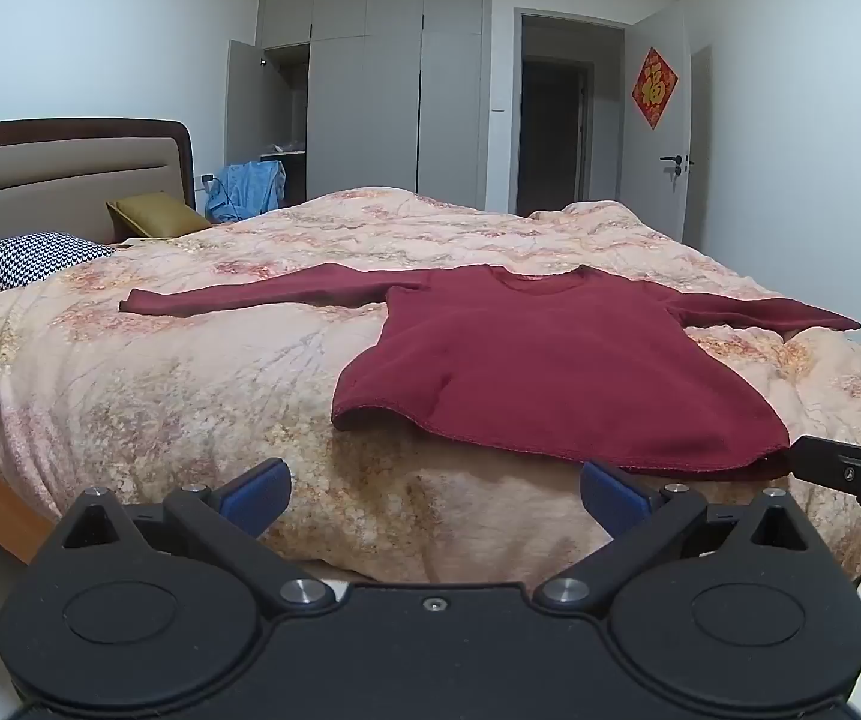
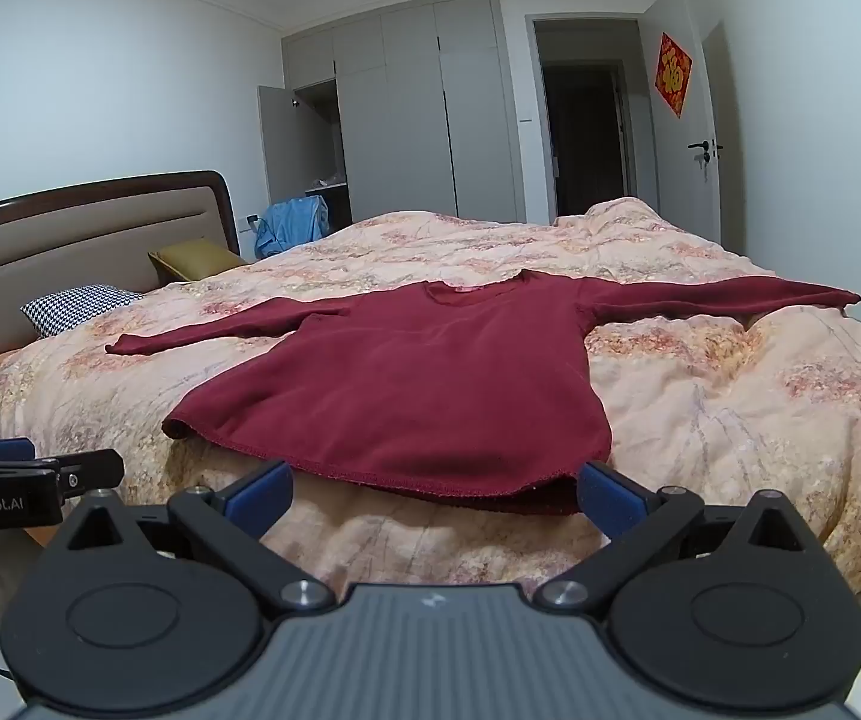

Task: Fold small clothes

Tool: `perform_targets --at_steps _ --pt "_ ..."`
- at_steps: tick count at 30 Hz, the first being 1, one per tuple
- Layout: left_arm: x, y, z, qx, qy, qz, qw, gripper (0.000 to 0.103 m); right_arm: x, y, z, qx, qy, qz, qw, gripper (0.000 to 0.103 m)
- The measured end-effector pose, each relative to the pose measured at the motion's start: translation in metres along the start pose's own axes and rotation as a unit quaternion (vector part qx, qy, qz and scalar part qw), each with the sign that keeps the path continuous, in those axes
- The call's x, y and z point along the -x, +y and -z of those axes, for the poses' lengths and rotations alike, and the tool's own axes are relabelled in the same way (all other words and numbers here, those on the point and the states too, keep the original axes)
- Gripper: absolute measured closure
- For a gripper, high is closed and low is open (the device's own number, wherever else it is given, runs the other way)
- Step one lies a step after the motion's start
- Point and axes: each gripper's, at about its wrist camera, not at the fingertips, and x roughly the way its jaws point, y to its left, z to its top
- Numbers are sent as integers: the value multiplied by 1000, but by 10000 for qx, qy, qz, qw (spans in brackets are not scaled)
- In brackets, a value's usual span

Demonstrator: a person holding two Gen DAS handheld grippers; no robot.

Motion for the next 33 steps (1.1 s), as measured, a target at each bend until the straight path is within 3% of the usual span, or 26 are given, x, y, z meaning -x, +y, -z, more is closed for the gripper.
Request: perform_targets --at_steps 33 --pt "2 1 -6 -47 -6 -9 10000 1 0 -1 0 -34 18 -14 10000 0"
